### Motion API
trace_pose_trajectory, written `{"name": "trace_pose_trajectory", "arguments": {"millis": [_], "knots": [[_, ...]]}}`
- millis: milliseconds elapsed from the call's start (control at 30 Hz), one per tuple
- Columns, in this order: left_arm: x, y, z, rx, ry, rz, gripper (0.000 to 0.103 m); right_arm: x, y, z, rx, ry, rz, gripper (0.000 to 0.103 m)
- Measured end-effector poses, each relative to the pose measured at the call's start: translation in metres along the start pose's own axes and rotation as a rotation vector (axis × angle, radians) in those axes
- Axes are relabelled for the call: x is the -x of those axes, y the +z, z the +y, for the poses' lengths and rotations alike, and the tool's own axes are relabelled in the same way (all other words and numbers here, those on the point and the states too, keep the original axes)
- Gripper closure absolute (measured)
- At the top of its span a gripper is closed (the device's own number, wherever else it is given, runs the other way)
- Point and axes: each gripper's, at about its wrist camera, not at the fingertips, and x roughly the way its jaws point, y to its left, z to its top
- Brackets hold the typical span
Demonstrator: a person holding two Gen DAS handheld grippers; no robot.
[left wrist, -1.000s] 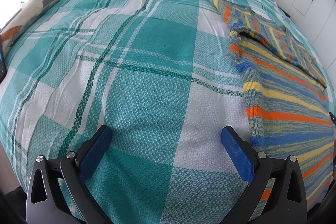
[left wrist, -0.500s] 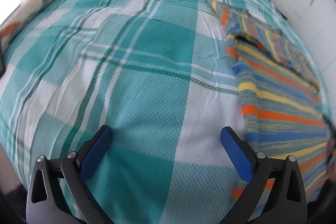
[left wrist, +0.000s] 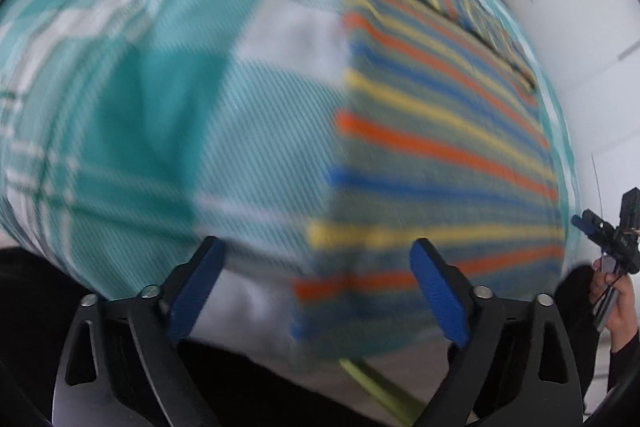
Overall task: Fold small clothes
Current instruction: 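Grasp the sweater hem with both grippers and fold it toward the collar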
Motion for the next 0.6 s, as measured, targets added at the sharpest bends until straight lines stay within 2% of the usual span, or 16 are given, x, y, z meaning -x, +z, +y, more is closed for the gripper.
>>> {"name": "trace_pose_trajectory", "arguments": {"millis": [67, 167, 233, 267, 300, 333, 367, 467, 600], "knots": [[-0.008, -0.010, -0.009, -0.020, -0.018, 0.072, 0.023, -0.004, -0.026, 0.008, -0.034, 0.072, 0.082, 0.007], [-0.020, -0.021, -0.015, -0.028, -0.018, 0.169, 0.043, -0.021, -0.059, 0.020, -0.056, 0.105, 0.205, 0.011], [-0.026, -0.022, -0.020, -0.059, 0.027, 0.190, 0.064, -0.027, -0.067, 0.027, -0.042, 0.077, 0.235, 0.014], [-0.027, -0.021, -0.020, -0.063, 0.040, 0.197, 0.086, -0.029, -0.066, 0.031, -0.024, 0.062, 0.233, 0.023], [-0.026, -0.021, -0.019, -0.056, 0.037, 0.199, 0.096, -0.032, -0.065, 0.035, -0.005, 0.064, 0.253, 0.039], [-0.024, -0.021, -0.019, -0.054, 0.035, 0.197, 0.097, -0.036, -0.065, 0.039, 0.018, 0.062, 0.286, 0.056], [-0.020, -0.021, -0.019, -0.059, 0.039, 0.194, 0.098, -0.039, -0.064, 0.043, 0.051, 0.052, 0.321, 0.099], [0.000, -0.023, -0.016, -0.038, -0.010, 0.182, 0.099, -0.032, -0.060, 0.049, 0.064, 0.077, 0.339, 0.097], [0.034, -0.002, -0.009, -0.009, -0.094, 0.121, 0.099, -0.014, -0.035, 0.050, -0.001, 0.175, 0.290, 0.097]]}}
